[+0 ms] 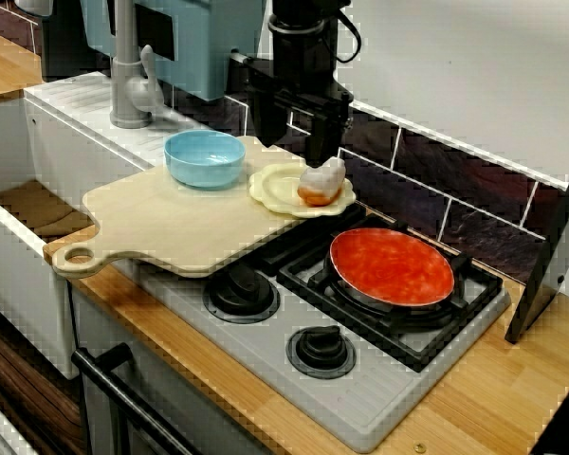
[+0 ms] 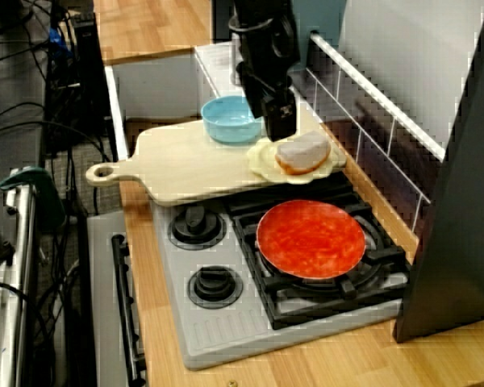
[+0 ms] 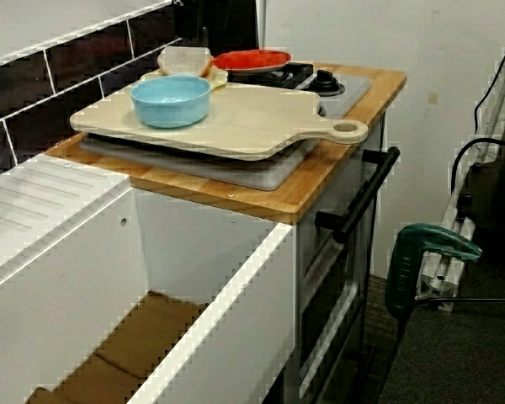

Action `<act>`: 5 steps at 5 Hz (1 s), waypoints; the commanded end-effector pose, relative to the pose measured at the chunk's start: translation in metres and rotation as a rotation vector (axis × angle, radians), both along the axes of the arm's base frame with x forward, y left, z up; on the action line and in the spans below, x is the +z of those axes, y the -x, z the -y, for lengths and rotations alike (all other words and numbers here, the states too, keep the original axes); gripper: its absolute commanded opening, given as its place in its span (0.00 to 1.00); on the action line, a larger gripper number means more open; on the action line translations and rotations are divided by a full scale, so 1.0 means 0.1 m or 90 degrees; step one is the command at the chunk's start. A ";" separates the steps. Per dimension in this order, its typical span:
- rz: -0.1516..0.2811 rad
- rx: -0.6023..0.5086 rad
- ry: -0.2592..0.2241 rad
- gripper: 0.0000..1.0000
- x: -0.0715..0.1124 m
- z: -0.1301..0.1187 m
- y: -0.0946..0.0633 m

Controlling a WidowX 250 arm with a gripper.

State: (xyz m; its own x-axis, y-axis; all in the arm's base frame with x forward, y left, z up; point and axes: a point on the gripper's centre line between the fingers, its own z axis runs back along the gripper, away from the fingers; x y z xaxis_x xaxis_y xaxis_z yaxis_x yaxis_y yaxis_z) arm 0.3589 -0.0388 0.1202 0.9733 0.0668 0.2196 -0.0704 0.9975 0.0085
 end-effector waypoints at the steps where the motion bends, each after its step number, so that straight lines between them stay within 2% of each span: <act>1: 0.032 0.012 0.017 1.00 0.08 0.14 -0.21; 2: 0.030 0.014 0.005 1.00 0.01 0.20 -0.26; 3: 0.007 0.011 -0.001 1.00 -0.11 0.20 -0.31; 5: -0.008 0.000 -0.005 1.00 -0.21 0.17 -0.29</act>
